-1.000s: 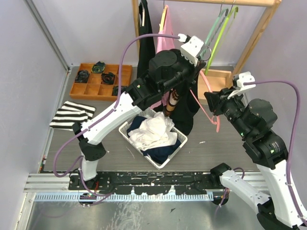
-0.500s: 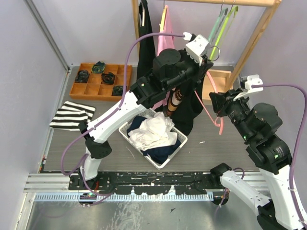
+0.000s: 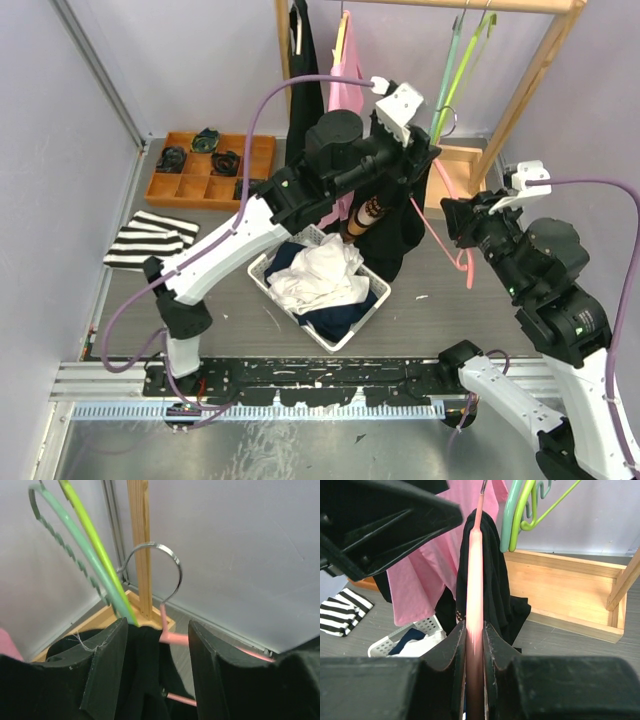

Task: Remove the t-shirt from the hanger
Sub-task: Place the hanger on the clothesline.

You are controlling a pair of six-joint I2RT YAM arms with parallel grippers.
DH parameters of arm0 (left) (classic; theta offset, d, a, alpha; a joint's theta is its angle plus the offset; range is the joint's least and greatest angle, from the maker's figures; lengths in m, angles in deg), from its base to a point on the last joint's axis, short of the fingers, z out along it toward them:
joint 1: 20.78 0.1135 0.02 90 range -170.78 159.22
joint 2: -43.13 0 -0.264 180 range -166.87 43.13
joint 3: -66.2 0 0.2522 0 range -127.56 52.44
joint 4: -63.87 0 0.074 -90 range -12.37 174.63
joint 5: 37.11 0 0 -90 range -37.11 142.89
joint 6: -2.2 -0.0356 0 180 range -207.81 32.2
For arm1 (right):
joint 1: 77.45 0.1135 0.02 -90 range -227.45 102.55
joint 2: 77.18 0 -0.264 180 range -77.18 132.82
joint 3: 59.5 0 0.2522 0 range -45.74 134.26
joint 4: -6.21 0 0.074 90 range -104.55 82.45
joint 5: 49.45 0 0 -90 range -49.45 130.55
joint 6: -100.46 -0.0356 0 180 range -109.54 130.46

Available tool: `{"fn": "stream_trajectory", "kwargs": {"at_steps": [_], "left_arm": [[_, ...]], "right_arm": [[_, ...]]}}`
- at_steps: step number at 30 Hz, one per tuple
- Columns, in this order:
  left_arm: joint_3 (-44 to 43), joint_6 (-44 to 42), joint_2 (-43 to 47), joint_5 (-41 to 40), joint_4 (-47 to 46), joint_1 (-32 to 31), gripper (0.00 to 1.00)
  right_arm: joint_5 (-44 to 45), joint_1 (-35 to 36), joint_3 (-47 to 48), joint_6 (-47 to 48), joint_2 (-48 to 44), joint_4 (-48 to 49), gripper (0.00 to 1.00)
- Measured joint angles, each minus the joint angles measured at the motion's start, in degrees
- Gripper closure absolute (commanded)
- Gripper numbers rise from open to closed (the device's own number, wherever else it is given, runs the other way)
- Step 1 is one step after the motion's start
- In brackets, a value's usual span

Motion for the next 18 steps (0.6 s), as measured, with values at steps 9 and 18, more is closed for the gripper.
{"fn": "stream_trajectory", "kwargs": {"at_steps": [9,18], "left_arm": [[24.3,-0.5,16.9,-1.7,-8.0,0.0,0.34],[29.4,-1.8,16.1,-2.6,-14.2,0.0,0.31]], "right_arm": [[0.3,0.0,-0.4,0.9,-2.4,1.4,0.99],[-1.7,0.0,-0.4,1.3,-2.5,3.1,0.99]]}}
